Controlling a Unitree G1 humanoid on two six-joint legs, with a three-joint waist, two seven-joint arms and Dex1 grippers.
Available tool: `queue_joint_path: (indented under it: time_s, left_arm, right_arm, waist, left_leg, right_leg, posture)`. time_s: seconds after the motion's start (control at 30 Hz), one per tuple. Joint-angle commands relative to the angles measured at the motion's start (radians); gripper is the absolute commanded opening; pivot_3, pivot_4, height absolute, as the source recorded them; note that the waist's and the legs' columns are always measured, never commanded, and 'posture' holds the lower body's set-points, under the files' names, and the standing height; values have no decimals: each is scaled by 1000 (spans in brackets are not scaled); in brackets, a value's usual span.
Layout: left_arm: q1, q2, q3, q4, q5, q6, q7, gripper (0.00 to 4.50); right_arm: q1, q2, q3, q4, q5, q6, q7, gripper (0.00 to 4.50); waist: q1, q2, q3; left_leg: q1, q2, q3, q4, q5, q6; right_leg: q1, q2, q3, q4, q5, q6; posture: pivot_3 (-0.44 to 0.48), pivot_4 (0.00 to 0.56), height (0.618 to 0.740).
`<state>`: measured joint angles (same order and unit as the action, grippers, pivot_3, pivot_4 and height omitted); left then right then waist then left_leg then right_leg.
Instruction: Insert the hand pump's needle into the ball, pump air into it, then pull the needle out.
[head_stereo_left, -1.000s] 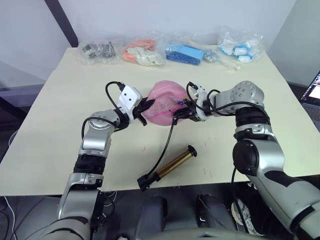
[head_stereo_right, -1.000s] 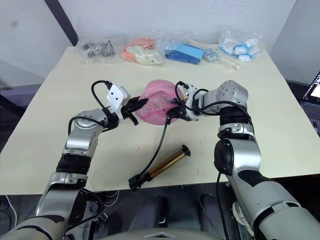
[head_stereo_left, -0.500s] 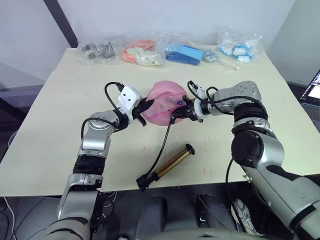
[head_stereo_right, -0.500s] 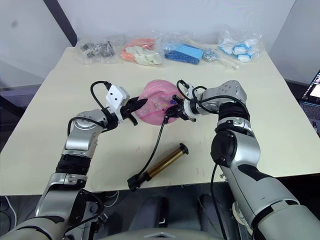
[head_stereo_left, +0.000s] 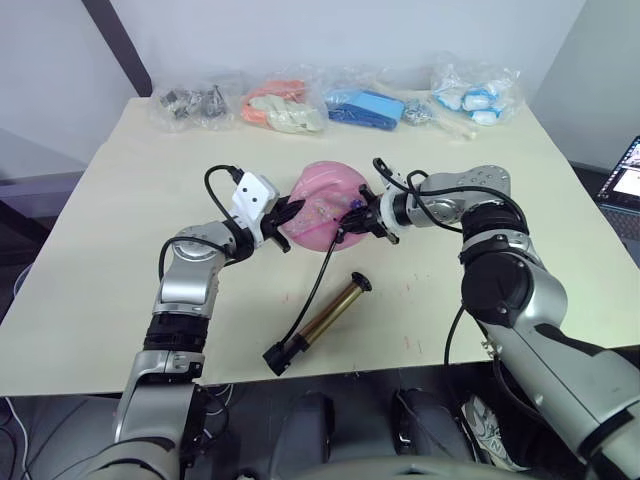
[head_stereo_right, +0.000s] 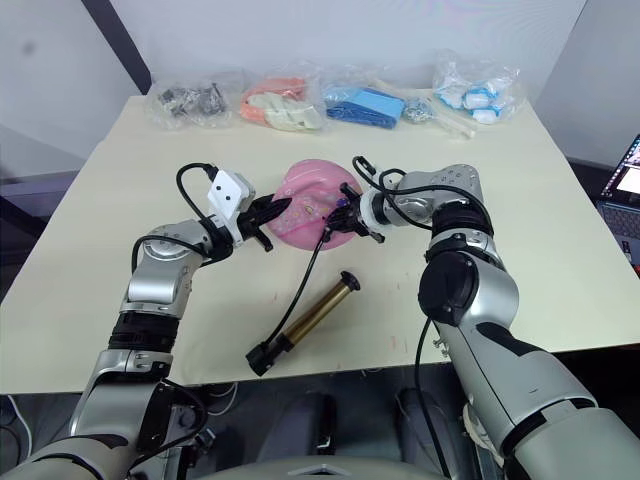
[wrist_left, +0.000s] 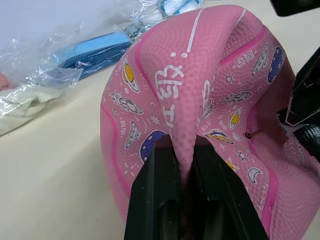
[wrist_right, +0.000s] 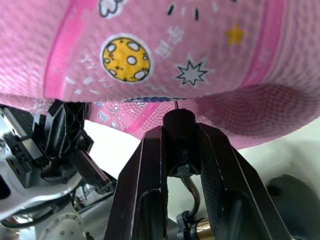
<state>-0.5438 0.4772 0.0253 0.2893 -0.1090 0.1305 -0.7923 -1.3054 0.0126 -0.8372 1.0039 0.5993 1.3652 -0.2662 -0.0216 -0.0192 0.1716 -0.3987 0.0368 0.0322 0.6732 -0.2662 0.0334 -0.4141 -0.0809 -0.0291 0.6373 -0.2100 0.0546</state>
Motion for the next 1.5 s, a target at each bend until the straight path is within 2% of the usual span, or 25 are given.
queue_joint_path:
  time_s: [0.03,0.9,1.5]
  left_arm:
    - [40,-34,-87,1,3,41,-49,33]
    - [43,-41,-117,-31,-46,249,-101,33]
    - [47,-50,-116,-17,-42,261,-104,33]
  right_arm:
    - [-42,15,0,-18,36,-84,-3,359]
    - [-46,106,72,26,63,-289,-32,359]
    - [-52,170,118,81,70,-427,-20,359]
  waist:
    - [-1,0,0]
    - [-19,5,-13]
    - [-24,6,-27]
  left_leg:
    - [0,0,0,0,0,0]
    - [3,0,-6,-2,0,0]
    - [7,1,-7,-5,0,0]
  right_leg:
    - [0,0,0,0,0,0]
    - [1,1,0,0,0,0]
    - [2,2,0,-1,-2,-3]
  posture:
    - [0,150,740]
    - [0,150,740]
    - [0,150,740]
